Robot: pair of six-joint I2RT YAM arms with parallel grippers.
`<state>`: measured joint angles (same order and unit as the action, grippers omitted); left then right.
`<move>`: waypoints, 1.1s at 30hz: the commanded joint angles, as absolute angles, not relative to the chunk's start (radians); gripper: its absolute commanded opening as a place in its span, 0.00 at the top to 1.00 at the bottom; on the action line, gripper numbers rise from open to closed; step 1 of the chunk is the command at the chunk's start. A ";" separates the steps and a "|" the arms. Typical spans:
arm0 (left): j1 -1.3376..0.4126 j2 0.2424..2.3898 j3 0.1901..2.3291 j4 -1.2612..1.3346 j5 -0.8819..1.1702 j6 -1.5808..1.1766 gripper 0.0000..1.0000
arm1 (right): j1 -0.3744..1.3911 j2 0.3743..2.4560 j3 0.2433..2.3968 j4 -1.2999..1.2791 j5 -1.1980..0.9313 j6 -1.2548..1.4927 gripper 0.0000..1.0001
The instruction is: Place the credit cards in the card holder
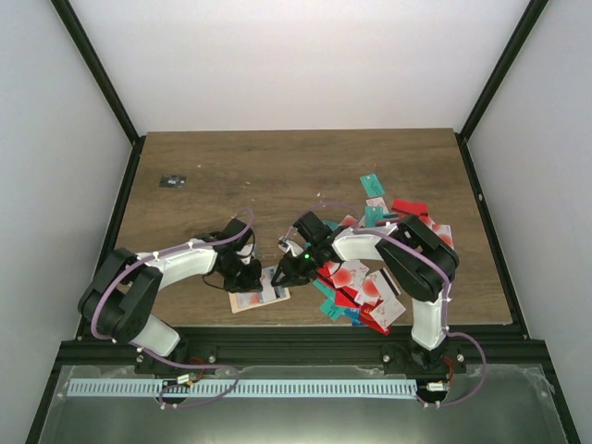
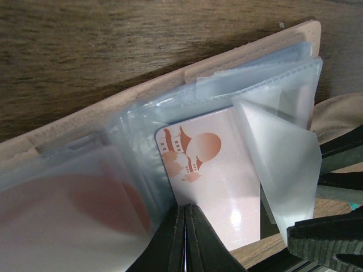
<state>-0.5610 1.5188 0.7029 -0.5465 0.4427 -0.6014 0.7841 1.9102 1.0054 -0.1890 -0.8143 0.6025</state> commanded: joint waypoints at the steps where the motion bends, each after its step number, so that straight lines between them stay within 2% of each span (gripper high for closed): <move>1: -0.565 1.531 0.672 -0.535 0.433 -0.596 0.96 | 0.799 1.907 1.033 -0.178 -0.830 0.612 0.69; 27: -0.563 1.501 0.695 -0.566 0.415 -0.590 0.96 | 0.855 1.858 1.164 -0.397 -0.669 0.586 0.77; 33: -0.565 1.493 0.690 -0.565 0.414 -0.589 0.96 | 0.875 1.869 1.205 -0.466 -0.612 0.575 0.76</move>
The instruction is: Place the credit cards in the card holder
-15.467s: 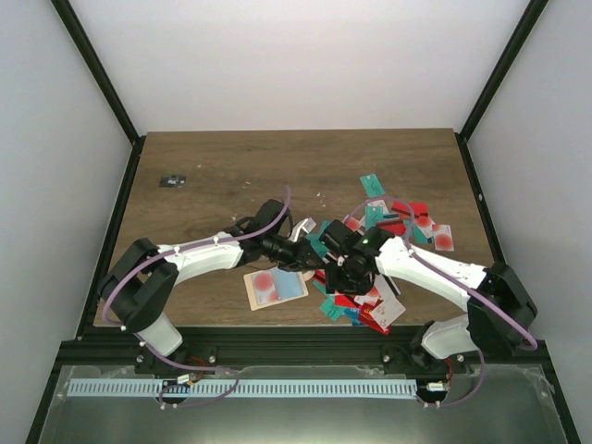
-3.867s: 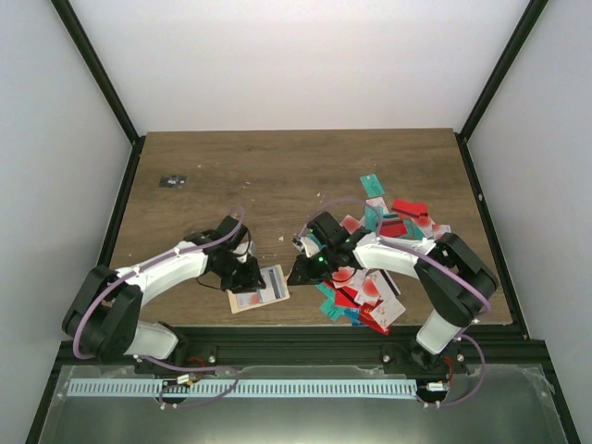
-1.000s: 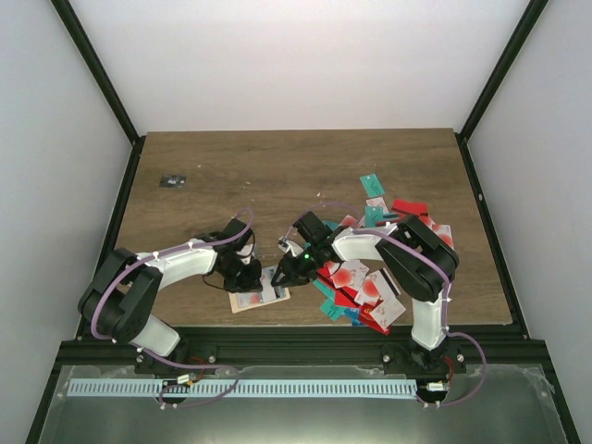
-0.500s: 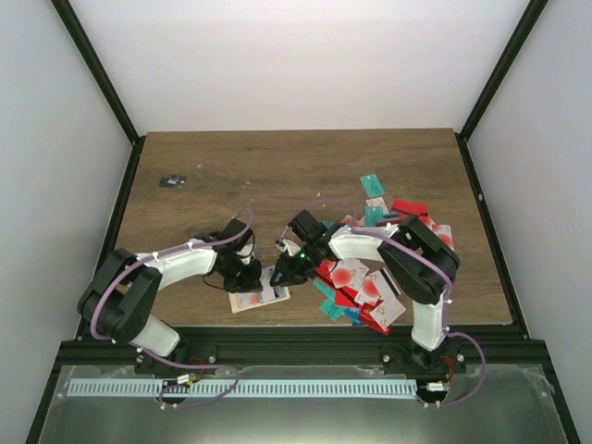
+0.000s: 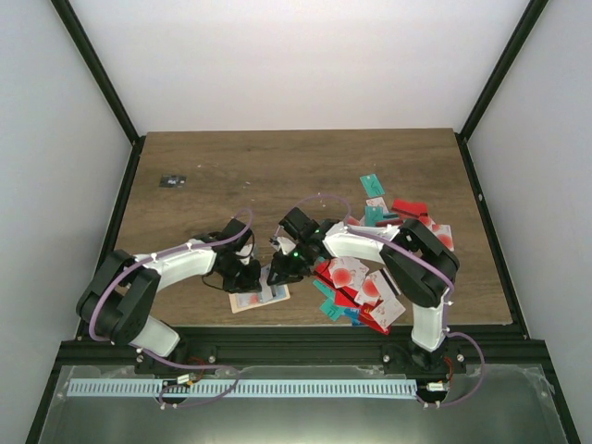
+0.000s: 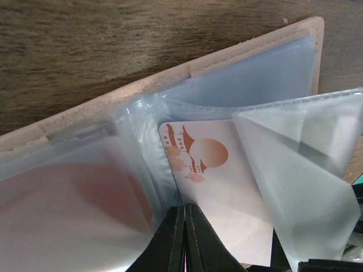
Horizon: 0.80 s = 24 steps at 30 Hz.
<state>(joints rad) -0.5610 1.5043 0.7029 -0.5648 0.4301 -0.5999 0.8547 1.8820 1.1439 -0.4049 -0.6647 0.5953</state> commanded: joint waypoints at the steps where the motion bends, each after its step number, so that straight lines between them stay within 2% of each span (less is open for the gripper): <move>1: -0.565 1.494 0.689 -0.565 0.414 -0.589 0.96 | 0.878 1.873 1.210 -0.471 -0.610 0.574 0.76; 14: -0.564 1.488 0.687 -0.572 0.409 -0.581 0.96 | 0.913 1.911 1.299 -0.572 -0.528 0.552 0.71; 24: -0.564 1.419 0.741 -0.649 0.372 -0.597 0.96 | 0.915 1.915 1.273 -0.467 -0.651 0.590 0.71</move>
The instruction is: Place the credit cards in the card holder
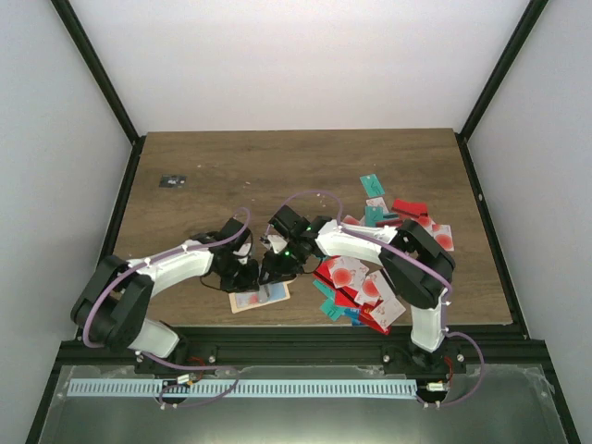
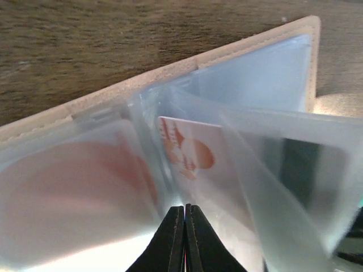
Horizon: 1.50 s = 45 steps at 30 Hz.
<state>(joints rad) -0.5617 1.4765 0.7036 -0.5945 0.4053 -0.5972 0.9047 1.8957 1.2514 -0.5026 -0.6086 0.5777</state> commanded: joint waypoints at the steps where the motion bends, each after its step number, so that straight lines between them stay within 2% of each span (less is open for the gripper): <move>1: -0.563 1.406 0.751 -0.663 0.368 -0.601 0.96 | 0.916 1.916 1.274 -0.462 -0.655 0.594 0.71; 13: -0.525 1.249 0.774 -0.842 0.280 -0.644 0.96 | 0.940 1.963 1.338 -0.478 -0.658 0.611 0.70; 18: -0.486 1.149 0.777 -0.933 0.194 -0.679 0.96 | 0.972 1.992 1.387 -0.473 -0.684 0.612 0.63; 24: -0.451 1.045 0.770 -0.989 0.141 -0.722 0.93 | 0.986 1.992 1.407 -0.395 -0.771 0.620 0.49; 29: -0.446 1.032 0.750 -0.950 0.191 -0.709 0.92 | 0.983 1.954 1.420 -0.426 -0.718 0.596 0.47; 38: -0.452 1.102 0.686 -0.821 0.358 -0.644 0.88 | 0.900 1.797 1.238 -0.457 -0.568 0.595 0.47; 45: -0.531 1.184 0.757 -0.716 0.437 -0.614 0.87 | 0.815 1.569 1.052 -0.546 -0.448 0.591 0.46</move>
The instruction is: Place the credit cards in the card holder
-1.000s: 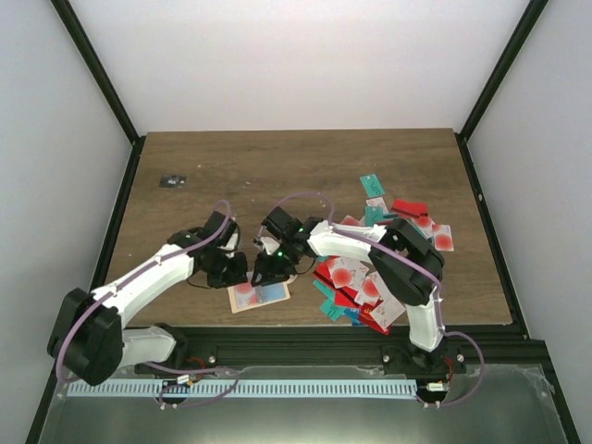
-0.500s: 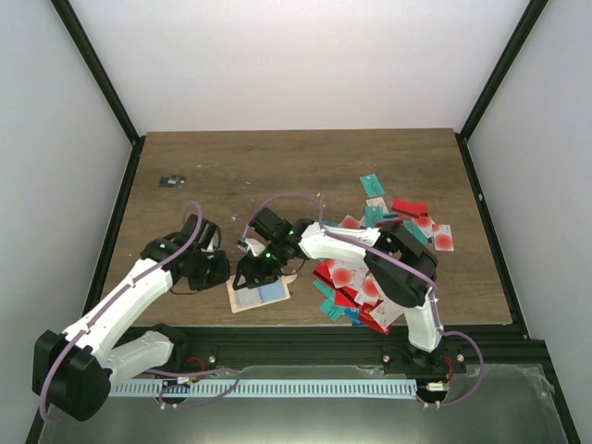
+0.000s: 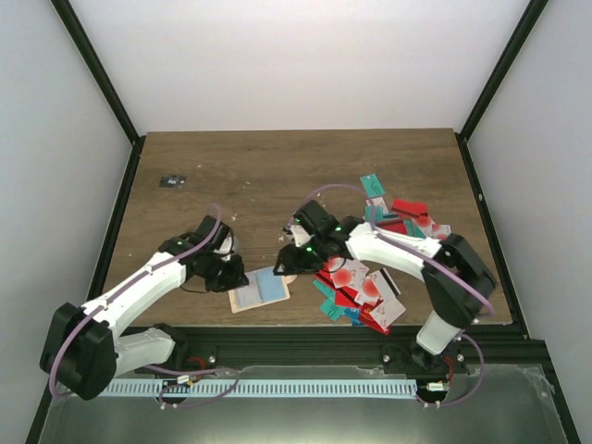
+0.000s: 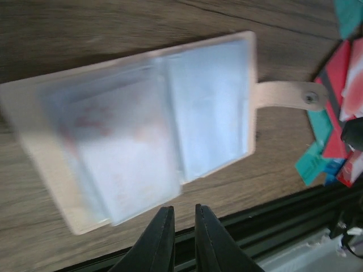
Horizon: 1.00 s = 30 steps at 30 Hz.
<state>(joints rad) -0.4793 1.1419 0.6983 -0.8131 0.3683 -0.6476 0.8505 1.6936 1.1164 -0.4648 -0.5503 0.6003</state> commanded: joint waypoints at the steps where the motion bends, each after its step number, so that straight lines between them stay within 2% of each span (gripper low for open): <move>1: -0.553 1.204 0.771 -0.700 0.441 -0.614 0.87 | 0.803 1.532 1.027 -0.571 -0.415 0.600 0.46; 4: -0.628 1.272 0.816 -0.644 0.455 -0.612 0.87 | 0.761 1.421 0.957 -0.664 -0.289 0.656 0.43; 11: -0.787 1.513 0.995 -0.556 0.497 -0.572 0.86 | 0.690 1.229 0.833 -0.986 -0.025 0.954 0.29; 15: -0.847 1.652 1.125 -0.578 0.497 -0.540 0.86 | 0.685 1.202 0.790 -1.117 0.021 1.104 0.00; 23: -0.873 1.730 1.180 -0.569 0.499 -0.552 0.87 | 0.598 1.178 0.750 -1.202 0.069 1.215 0.00; 30: -0.875 1.682 1.105 -0.539 0.490 -0.581 0.87 | 0.410 1.119 0.658 -1.036 -0.041 1.180 0.00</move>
<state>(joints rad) -0.8696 1.7271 1.1481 -0.5617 0.4873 -0.5686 0.4995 1.1313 0.7116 -1.1278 0.0082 1.1717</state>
